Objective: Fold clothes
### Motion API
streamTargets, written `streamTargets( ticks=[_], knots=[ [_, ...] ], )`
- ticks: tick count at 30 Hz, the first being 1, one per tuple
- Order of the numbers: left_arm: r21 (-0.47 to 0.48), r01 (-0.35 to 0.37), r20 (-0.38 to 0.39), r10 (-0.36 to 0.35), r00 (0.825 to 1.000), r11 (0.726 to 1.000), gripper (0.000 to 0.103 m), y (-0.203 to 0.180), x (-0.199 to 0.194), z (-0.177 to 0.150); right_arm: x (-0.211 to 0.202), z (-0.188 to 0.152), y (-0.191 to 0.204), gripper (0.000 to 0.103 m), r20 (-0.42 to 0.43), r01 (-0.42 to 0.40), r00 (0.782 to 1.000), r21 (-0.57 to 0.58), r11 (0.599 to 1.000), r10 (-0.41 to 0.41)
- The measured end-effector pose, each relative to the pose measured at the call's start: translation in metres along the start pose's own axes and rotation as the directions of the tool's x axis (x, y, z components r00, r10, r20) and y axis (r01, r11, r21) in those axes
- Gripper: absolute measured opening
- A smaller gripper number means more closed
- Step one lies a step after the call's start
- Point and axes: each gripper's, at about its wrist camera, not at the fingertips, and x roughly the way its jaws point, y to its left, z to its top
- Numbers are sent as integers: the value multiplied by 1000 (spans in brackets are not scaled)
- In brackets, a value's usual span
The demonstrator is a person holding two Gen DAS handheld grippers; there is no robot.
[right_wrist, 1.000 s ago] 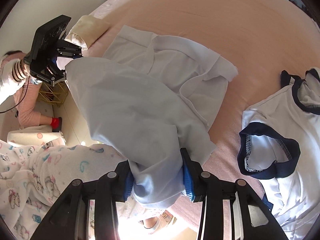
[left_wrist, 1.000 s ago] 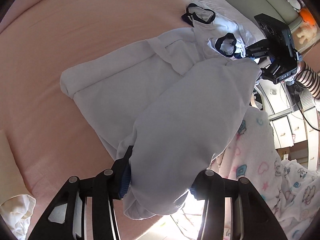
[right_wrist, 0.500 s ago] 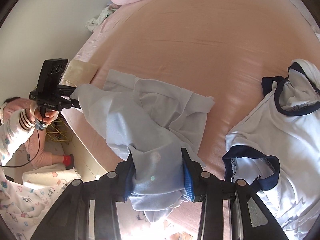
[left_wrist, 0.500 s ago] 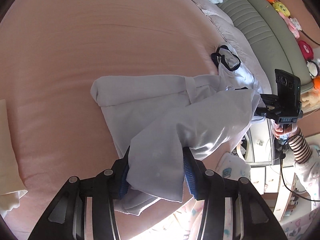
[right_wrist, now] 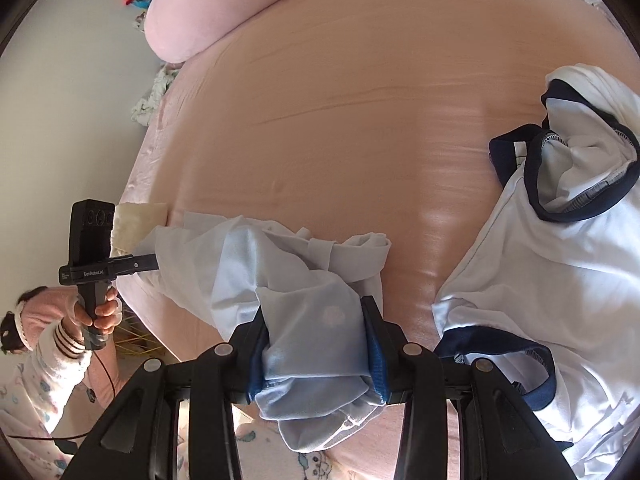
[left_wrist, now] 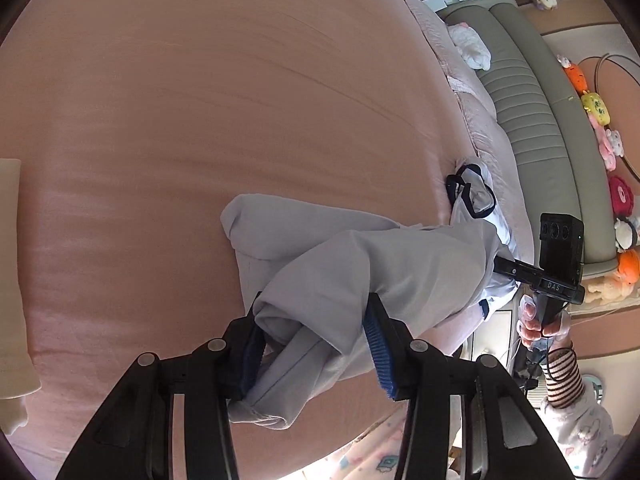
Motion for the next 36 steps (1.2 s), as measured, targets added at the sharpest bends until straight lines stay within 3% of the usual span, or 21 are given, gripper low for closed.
streamTargets(
  ticks=[11,19,22,24,25,27,31,36],
  knots=[
    [-127,14,25,-11,1000,992,43,20,9,15,30,20,-23,43,34,40,998,119,992,-45],
    [-178,12,45,-4,999,984,43,29,11,19,44,23,-36,51,50,59,996,197,979,-70],
    [-180,-4,35,10,999,984,44,27,8,19,43,24,-34,57,42,84,995,210,974,-95],
    [-182,-20,30,26,999,983,45,25,1,20,40,24,-35,68,34,96,994,227,969,-107],
    [-185,-34,32,40,999,982,47,24,-3,20,35,23,-34,70,39,94,994,239,966,-106],
    [-200,-55,45,65,997,978,69,22,-17,19,24,20,-32,73,56,82,993,258,963,-100],
    [-236,17,149,19,989,972,72,20,-51,8,-3,11,-24,74,116,56,989,271,961,-90],
    [-253,126,254,-60,965,959,75,18,-76,-14,-31,-9,-7,76,202,30,975,270,962,-87]
  ],
)
